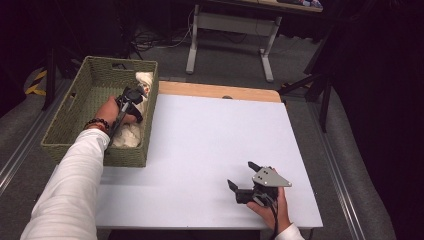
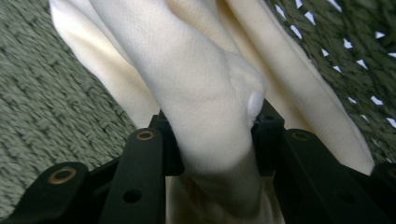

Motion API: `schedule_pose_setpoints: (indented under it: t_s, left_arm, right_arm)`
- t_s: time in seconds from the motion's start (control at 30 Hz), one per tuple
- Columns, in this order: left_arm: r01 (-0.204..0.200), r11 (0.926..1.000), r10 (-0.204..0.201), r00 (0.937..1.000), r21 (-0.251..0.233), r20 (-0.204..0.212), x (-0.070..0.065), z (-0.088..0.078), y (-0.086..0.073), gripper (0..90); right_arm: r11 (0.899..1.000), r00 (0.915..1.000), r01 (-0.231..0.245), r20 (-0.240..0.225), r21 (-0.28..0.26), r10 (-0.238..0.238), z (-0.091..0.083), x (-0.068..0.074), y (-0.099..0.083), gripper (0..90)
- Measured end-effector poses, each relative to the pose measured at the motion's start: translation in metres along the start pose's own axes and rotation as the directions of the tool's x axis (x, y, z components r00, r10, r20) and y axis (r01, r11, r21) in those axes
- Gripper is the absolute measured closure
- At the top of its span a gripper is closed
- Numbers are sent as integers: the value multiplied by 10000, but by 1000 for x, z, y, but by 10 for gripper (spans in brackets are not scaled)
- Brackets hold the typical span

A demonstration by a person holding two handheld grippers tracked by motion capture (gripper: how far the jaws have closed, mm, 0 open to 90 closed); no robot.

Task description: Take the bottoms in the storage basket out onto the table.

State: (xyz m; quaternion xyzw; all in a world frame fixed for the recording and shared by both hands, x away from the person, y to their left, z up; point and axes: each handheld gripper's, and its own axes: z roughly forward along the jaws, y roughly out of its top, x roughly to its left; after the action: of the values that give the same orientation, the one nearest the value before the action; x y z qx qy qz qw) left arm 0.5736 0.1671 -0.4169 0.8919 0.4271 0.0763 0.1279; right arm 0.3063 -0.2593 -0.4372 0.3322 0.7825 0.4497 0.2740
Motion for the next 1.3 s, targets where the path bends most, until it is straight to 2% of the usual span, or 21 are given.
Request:
schedule_pose_setpoints:
  t_s: [0.13, 0.2, 0.27, 0.3, 0.33, 0.47, 0.5, 0.53, 0.6, 0.67, 0.73, 0.83, 0.87, 0.9, 0.93, 1.0, 1.03, 1.13, 1.17, 1.23, 1.3]
  left_arm:
    - [-42, 9989, 26, 9995, -476, -317, 2, -6, 0, 672]
    - [319, 9916, -362, 9988, -1255, -321, 5, -14, -2, 677]
    - [335, 9890, -388, 9987, -1444, -345, 6, -18, -3, 678]
    - [338, 9861, -437, 9974, -1625, -575, 7, -22, -4, 681]
    - [338, 9861, -437, 9974, -1625, -575, 7, -22, -4, 682]
    - [356, 9748, -539, 9955, -2203, -776, 3, -36, -5, 684]
    - [356, 9748, -539, 9955, -2203, -776, 3, -36, -5, 684]
    - [431, 9699, -632, 9951, -2398, -766, 2, -40, -6, 685]
    - [415, 9674, -652, 9940, -2500, -875, 0, -44, -7, 685]
    - [433, 9594, -741, 9921, -2787, -1009, -2, -50, -9, 686]
    - [424, 9525, -737, 9929, -3015, -931, -5, -58, -11, 687]
    - [493, 9340, -909, 9906, -3538, -1021, -7, -70, -18, 688]
    - [493, 9340, -909, 9906, -3538, -1021, -7, -70, -18, 688]
    - [561, 9210, -1006, 9902, -3854, -964, -8, -76, -22, 688]
    - [561, 9210, -1006, 9902, -3854, -964, -8, -76, -22, 688]
    - [714, 9006, -1218, 9883, -4288, -913, -11, -84, -29, 690]
    - [714, 9006, -1218, 9883, -4288, -913, -11, -84, -29, 689]
    - [835, 8715, -1480, 9842, -4832, -969, -14, -91, -36, 691]
    - [807, 8669, -1473, 9842, -4919, -981, -15, -93, -38, 692]
    - [806, 8492, -1579, 9818, -5219, -1052, -18, -96, -43, 692]
    - [864, 8247, -1678, 9811, -5589, -960, -19, -100, -48, 693]
  right_arm:
    - [10000, 10000, -59, 77, -23, 59, -1, -2, 0, 92]
    - [10000, 9999, -77, 101, -42, 77, -1, -3, 0, 93]
    - [10000, 9999, -81, 113, -39, 81, -1, -3, 0, 93]
    - [9999, 9998, -101, 153, -50, 102, -1, -3, 0, 94]
    - [9999, 9998, -101, 153, -50, 102, -1, -3, 0, 94]
    - [9997, 9991, -132, 396, -190, 140, -3, -5, 2, 95]
    - [9997, 9991, -132, 396, -190, 140, -3, -5, 2, 95]
    - [9996, 9990, -164, 413, -220, 173, -3, -6, 2, 96]
    - [9997, 9987, -130, 489, -207, 140, -3, -7, 2, 97]
    - [9998, 9986, -47, 532, -217, 59, -3, -7, 3, 97]
    - [9995, 9981, -85, 603, -306, 103, -5, -9, 3, 97]
    - [9985, 9976, -220, 642, -492, 251, -7, -12, 4, 97]
    - [9985, 9976, -220, 642, -492, 251, -7, -12, 4, 97]
    - [9980, 9976, -203, 651, -599, 242, -10, -13, 5, 96]
    - [9980, 9976, -203, 651, -599, 242, -10, -13, 5, 96]
    - [9956, 9967, -288, 726, -886, 353, -13, -15, 7, 96]
    - [9950, 9965, -320, 736, -941, 390, -14, -16, 7, 96]
    - [9938, 9958, -375, 797, -1048, 460, -15, -17, 7, 97]
    - [9936, 9956, -342, 833, -1072, 433, -16, -18, 6, 97]
    - [9934, 9955, -368, 834, -1089, 460, -15, -18, 6, 97]
    - [9935, 9959, -386, 777, -1074, 470, -14, -18, 6, 97]
